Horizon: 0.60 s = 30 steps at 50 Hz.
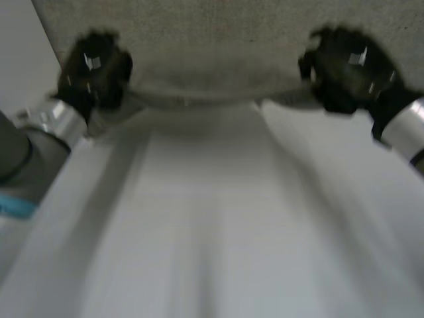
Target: Fold the towel.
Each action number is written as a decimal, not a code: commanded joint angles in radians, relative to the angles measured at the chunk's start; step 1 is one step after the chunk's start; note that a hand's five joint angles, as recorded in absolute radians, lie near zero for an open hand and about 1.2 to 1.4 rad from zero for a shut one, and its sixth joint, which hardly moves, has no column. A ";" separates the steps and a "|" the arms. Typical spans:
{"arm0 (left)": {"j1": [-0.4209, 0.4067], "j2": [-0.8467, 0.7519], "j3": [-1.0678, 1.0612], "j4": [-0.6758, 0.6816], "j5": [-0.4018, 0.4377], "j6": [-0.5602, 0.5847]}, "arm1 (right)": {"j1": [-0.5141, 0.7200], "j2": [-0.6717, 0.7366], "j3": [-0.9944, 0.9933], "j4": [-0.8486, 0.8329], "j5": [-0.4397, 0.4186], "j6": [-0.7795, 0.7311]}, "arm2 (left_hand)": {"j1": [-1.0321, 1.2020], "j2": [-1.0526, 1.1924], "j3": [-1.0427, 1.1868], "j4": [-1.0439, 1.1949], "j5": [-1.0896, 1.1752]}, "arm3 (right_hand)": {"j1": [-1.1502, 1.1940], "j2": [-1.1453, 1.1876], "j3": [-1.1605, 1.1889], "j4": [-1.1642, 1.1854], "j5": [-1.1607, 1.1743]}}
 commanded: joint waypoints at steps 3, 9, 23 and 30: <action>0.010 -0.136 -0.224 0.107 0.001 0.120 | -0.022 0.084 0.210 0.011 0.016 -0.181 | 0.095 0.071 -0.058 -0.066 0.071 | 0.065 0.075 -0.053 -0.076 0.059; 0.003 -0.237 -0.263 0.129 -0.006 0.218 | -0.096 0.155 0.227 0.026 0.020 -0.189 | -0.358 -0.382 -0.058 -0.066 -0.382 | 0.065 0.075 -0.053 -0.076 0.059; 0.003 -0.265 -0.252 0.138 -0.062 0.243 | -0.125 0.138 0.211 0.089 0.021 -0.178 | -0.568 -0.593 -0.058 -0.066 -0.592 | 0.065 0.075 -0.053 -0.076 0.059; 0.003 -0.253 -0.254 0.147 -0.153 0.237 | -0.152 0.106 0.206 0.114 0.033 -0.157 | -0.568 -0.593 -0.058 -0.066 -0.592 | 0.065 0.075 -0.053 -0.076 0.059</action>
